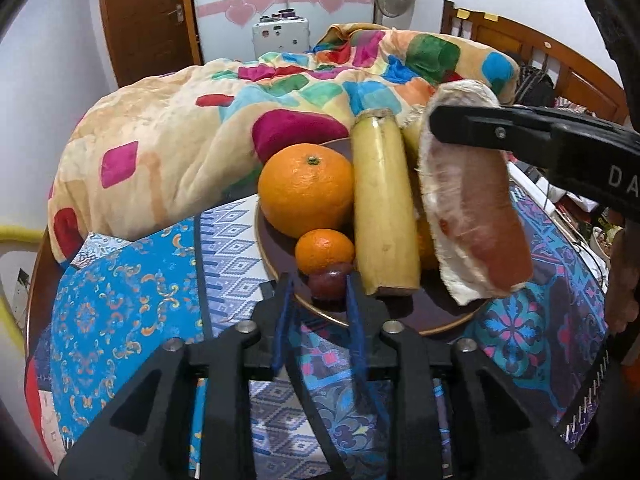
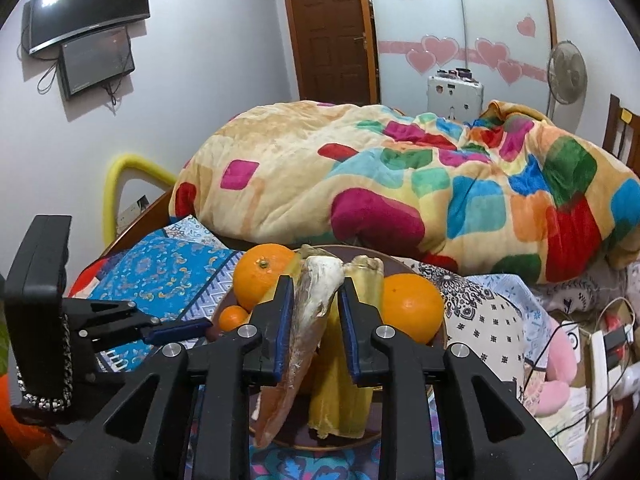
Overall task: Organize fruits
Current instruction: 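Set the red fruit on the plate with the left tool while the right tool carries the pomelo, then lower the pomelo segment onto the plate and open the right tool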
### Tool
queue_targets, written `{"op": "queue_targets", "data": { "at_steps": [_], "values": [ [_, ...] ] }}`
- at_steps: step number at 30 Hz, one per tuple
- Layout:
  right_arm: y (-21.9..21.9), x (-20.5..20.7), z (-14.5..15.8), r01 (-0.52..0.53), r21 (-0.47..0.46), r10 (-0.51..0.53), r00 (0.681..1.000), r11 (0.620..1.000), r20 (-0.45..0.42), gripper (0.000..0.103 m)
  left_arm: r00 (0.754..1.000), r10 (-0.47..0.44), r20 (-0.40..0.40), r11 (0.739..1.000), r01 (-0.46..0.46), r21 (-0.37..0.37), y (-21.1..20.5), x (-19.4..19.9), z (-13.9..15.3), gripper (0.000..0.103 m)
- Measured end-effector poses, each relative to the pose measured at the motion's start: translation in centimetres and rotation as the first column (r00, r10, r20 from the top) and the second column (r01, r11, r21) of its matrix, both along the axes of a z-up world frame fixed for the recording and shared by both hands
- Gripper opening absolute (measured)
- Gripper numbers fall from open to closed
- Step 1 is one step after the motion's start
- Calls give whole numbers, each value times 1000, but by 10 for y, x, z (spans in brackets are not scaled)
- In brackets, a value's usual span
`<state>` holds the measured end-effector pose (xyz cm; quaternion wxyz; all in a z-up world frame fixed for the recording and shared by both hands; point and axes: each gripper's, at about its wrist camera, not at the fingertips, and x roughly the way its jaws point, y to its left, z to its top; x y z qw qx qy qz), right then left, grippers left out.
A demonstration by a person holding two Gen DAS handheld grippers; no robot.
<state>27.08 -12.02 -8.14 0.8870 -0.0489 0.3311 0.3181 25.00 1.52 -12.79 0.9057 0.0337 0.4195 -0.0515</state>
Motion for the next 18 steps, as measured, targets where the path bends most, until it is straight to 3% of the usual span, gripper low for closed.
{"op": "queue_targets", "data": {
  "at_steps": [5,7,8,18],
  "values": [
    [-3,2,-5,13,-16,-14,1000,1000,-26,31,1000,20,-7,999,-21,-48,10,1,1,42],
    [-5,1,-7,19,-29,-20,999,999,-27,46,1000,23,-2,998,-24,-53,11,0,2,44],
    [-6,-1,-8,18,-28,-18,1000,999,-23,47,1000,24,3,998,-24,-50,11,-1,3,44],
    [-11,-11,-8,10,-55,-11,1000,998,-2,50,998,19,52,999,-18,-26,6,-17,14,51]
  ]
}}
